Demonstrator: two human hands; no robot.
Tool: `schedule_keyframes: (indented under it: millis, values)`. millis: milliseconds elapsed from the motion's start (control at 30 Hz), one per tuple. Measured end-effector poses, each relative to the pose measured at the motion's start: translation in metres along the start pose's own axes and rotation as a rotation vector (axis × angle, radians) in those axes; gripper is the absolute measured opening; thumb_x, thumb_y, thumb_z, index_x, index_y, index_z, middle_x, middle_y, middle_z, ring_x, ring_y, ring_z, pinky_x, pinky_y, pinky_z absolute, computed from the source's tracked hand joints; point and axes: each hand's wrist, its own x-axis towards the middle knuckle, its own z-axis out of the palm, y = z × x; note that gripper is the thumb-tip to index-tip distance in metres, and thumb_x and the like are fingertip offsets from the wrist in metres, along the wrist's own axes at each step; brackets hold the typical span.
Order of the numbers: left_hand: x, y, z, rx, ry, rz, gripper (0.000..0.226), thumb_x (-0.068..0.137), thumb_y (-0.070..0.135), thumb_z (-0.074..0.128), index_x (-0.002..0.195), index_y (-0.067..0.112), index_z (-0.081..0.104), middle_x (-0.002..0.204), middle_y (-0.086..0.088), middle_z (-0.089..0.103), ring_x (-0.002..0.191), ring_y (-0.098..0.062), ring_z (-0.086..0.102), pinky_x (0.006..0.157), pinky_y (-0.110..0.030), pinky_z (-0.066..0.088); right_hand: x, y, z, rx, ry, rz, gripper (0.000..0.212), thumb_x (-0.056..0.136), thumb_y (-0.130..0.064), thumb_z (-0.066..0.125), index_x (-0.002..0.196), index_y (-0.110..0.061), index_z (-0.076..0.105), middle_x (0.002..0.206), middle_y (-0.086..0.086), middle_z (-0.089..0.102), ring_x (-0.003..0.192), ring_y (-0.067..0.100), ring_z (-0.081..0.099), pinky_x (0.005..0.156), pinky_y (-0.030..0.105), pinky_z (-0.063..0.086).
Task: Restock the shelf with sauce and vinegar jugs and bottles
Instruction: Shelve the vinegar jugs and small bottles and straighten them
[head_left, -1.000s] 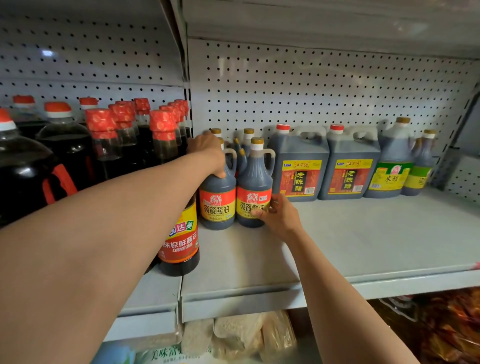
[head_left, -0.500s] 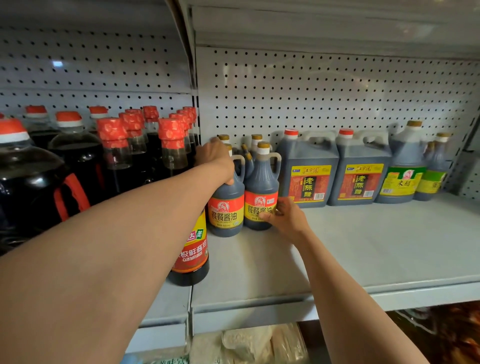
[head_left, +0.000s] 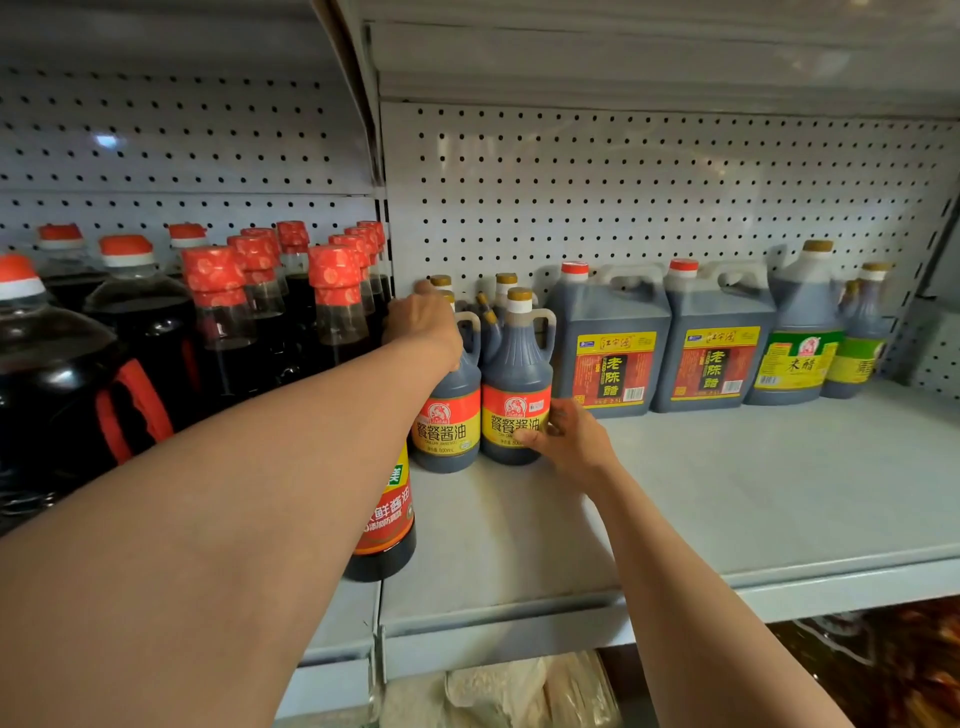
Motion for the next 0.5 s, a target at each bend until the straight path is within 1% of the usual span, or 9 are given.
schedule_keyframes:
  millis: [100,167,267,333,400,467,500]
  values:
    - [0.000,0.001,0.003,0.016,0.008,0.006,0.057,0.098,0.015,0.061,0.145,0.003,0.029,0.141,-0.026,0.043,0.130,-0.038,0.045,0.099,-0.044,0.045,0.001,0.001,0.000,-0.006,0.004,0.002,0.069,0.079,-0.043,0.081,0.135,-0.013,0.054,0.133,0.003,0.065,0.119,0.023,0.063,0.089,0.029,0.048]
    - [-0.001,0.001,0.004,0.058,0.031,0.028,0.062,0.097,0.013,0.063,0.147,0.003,0.028,0.149,-0.023,0.033,0.136,-0.037,0.037,0.104,-0.046,0.042,0.001,0.002,0.001,-0.019,0.002,0.005,0.069,0.079,-0.044,0.081,0.135,-0.014,0.055,0.131,0.002,0.067,0.116,0.020,0.064,0.086,0.027,0.046]
    - [0.000,0.001,0.005,0.082,0.036,0.028,0.065,0.097,0.010,0.062,0.150,0.003,0.024,0.159,-0.021,0.014,0.142,-0.038,0.029,0.108,-0.048,0.040,0.001,0.001,0.001,-0.027,-0.005,0.027,0.069,0.080,-0.044,0.081,0.136,-0.014,0.054,0.132,0.002,0.066,0.117,0.020,0.063,0.090,0.028,0.048]
    - [-0.001,0.002,0.006,0.094,0.050,0.031,0.068,0.097,0.008,0.061,0.152,0.001,0.021,0.159,-0.023,0.011,0.142,-0.039,0.029,0.108,-0.048,0.039,-0.001,-0.005,0.001,-0.030,-0.012,0.054,0.069,0.081,-0.041,0.081,0.138,-0.014,0.053,0.134,0.002,0.064,0.121,0.022,0.061,0.093,0.030,0.049]
    - [-0.004,0.004,0.006,0.088,0.054,0.045,0.073,0.097,0.004,0.057,0.155,0.002,0.013,0.161,-0.023,0.006,0.143,-0.042,0.025,0.109,-0.050,0.039,-0.007,-0.012,0.002,-0.032,0.012,0.084,0.066,0.084,-0.036,0.080,0.138,-0.012,0.050,0.136,0.005,0.062,0.122,0.024,0.061,0.096,0.033,0.050]
    - [-0.009,0.006,0.002,0.052,0.028,0.070,0.084,0.096,0.005,0.058,0.157,0.008,0.000,0.163,-0.022,-0.004,0.147,-0.043,0.017,0.112,-0.054,0.036,-0.017,-0.020,-0.002,-0.039,0.069,0.104,0.066,0.088,-0.035,0.076,0.141,-0.011,0.045,0.140,0.009,0.060,0.123,0.027,0.060,0.101,0.039,0.050]
    - [-0.012,0.007,-0.002,0.027,0.019,0.075,0.090,0.095,0.007,0.061,0.158,0.010,-0.003,0.164,-0.021,-0.007,0.148,-0.043,0.014,0.113,-0.054,0.034,-0.024,-0.025,-0.007,-0.063,0.091,0.104,0.066,0.089,-0.037,0.074,0.142,-0.012,0.044,0.140,0.009,0.060,0.123,0.028,0.060,0.100,0.037,0.049]
